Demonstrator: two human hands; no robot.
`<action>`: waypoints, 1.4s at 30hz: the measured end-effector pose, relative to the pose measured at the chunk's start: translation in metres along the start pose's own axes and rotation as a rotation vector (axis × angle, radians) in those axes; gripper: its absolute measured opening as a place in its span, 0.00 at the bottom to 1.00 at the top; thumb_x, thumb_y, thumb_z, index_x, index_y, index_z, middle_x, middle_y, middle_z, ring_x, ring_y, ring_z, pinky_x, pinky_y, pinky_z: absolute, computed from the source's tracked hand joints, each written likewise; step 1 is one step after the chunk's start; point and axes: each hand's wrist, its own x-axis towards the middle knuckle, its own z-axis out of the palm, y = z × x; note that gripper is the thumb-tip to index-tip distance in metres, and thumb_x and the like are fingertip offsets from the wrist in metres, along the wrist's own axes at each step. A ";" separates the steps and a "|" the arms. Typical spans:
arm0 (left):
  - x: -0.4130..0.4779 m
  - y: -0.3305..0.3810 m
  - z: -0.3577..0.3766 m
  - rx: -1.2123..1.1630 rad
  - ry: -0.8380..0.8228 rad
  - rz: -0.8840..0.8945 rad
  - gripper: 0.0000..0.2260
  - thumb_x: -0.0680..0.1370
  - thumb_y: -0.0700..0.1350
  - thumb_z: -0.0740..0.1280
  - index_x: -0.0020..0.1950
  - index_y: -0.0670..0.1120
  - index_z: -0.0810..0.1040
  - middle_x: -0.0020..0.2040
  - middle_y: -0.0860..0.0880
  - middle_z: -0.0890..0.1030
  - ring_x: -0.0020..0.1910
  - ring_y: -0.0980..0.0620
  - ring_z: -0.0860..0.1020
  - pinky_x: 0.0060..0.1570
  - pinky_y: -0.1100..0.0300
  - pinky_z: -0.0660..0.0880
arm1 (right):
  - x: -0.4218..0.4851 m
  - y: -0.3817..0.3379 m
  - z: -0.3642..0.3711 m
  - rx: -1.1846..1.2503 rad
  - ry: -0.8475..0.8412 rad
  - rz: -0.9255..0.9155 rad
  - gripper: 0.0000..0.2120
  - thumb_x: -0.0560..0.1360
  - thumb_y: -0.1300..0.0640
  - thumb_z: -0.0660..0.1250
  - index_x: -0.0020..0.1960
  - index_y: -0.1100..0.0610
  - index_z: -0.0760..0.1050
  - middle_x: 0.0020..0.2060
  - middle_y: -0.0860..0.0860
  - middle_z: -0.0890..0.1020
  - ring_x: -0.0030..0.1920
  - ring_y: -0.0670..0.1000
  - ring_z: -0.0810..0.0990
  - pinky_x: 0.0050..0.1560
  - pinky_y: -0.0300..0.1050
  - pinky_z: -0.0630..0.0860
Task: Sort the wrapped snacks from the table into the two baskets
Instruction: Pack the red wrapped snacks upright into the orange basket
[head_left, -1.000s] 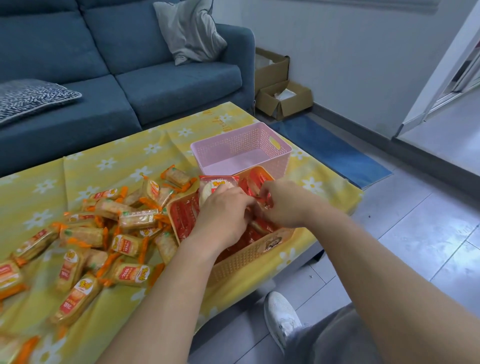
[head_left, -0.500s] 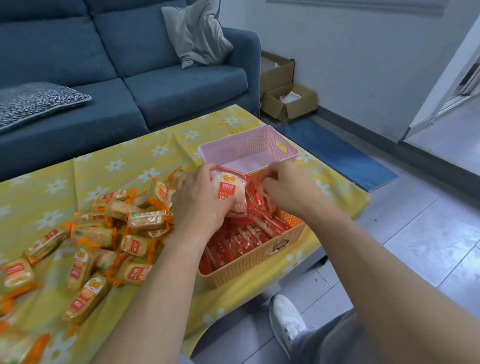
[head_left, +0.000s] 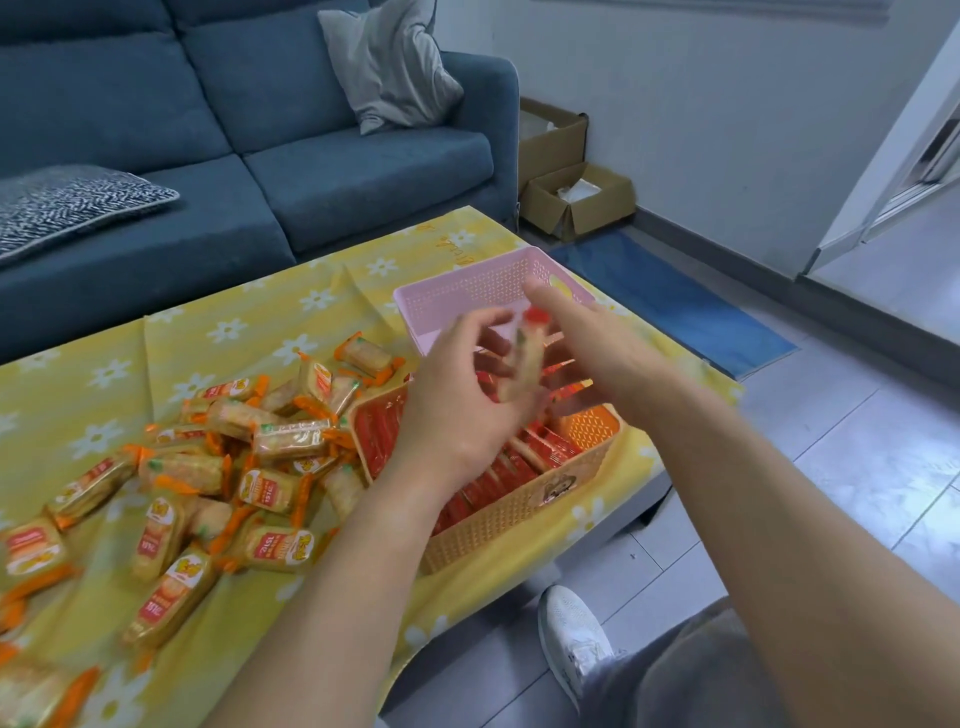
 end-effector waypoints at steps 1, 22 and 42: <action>0.000 0.000 0.005 -0.063 -0.048 0.012 0.21 0.74 0.49 0.77 0.64 0.54 0.76 0.52 0.58 0.81 0.52 0.60 0.81 0.47 0.64 0.80 | 0.000 0.000 -0.005 -0.028 0.030 -0.010 0.23 0.80 0.41 0.62 0.53 0.61 0.82 0.43 0.57 0.87 0.40 0.55 0.88 0.38 0.49 0.85; 0.012 -0.042 -0.008 0.796 -0.227 -0.252 0.27 0.78 0.52 0.66 0.76 0.52 0.65 0.71 0.48 0.72 0.70 0.42 0.68 0.67 0.46 0.67 | 0.014 0.039 0.023 -1.130 -0.023 -0.070 0.11 0.76 0.66 0.62 0.37 0.57 0.66 0.33 0.51 0.71 0.31 0.49 0.70 0.28 0.42 0.66; 0.008 -0.010 0.000 0.092 -0.038 -0.056 0.14 0.74 0.58 0.73 0.55 0.57 0.75 0.46 0.56 0.83 0.44 0.53 0.82 0.44 0.48 0.81 | -0.005 0.002 -0.013 -0.477 -0.088 -0.445 0.28 0.72 0.48 0.74 0.71 0.41 0.71 0.64 0.42 0.71 0.60 0.42 0.74 0.56 0.37 0.73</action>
